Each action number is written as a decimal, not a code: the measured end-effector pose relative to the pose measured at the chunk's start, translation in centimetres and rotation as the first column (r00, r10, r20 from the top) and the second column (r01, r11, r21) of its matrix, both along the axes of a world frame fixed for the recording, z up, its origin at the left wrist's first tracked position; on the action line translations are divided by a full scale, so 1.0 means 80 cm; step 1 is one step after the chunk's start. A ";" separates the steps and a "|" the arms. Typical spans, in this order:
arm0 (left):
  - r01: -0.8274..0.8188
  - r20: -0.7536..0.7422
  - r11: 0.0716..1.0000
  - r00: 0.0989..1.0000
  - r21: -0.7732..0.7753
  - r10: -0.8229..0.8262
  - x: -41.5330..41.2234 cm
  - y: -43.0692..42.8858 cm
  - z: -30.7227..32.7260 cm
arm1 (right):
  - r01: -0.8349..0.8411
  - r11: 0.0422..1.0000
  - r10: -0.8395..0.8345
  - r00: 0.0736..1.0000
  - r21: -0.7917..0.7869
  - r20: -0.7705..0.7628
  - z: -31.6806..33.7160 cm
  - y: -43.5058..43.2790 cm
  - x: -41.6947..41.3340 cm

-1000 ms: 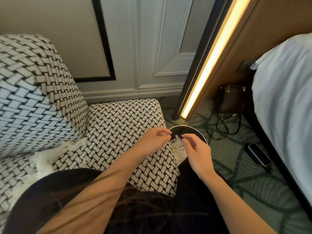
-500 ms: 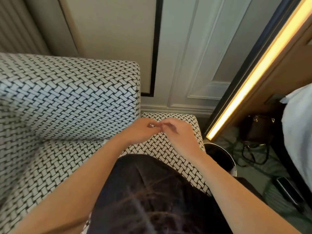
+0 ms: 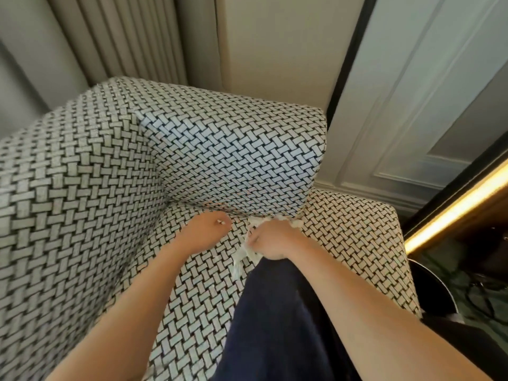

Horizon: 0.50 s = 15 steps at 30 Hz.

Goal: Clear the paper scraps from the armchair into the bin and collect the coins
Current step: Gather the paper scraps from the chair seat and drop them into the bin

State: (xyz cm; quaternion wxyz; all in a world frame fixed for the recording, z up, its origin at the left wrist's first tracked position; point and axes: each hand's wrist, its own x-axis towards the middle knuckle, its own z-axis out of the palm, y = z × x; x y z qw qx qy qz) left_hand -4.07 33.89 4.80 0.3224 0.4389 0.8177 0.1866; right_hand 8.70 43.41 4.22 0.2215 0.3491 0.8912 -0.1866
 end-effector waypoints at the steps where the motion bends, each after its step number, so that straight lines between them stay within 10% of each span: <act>1: -0.021 0.024 1.000 0.999 -0.004 0.021 -0.001 -0.008 -0.008 | -0.013 1.000 0.014 0.998 -0.024 0.066 -0.001 0.000 -0.002; 10: -0.178 0.149 0.983 0.974 0.051 0.169 0.014 -0.051 -0.060 | 0.160 0.967 -0.118 0.971 -0.198 0.209 0.007 0.007 -0.006; 15: -0.258 0.181 0.956 0.956 0.142 0.231 0.027 -0.055 -0.074 | 0.203 0.961 -0.218 0.974 -0.187 -0.065 0.006 0.006 0.000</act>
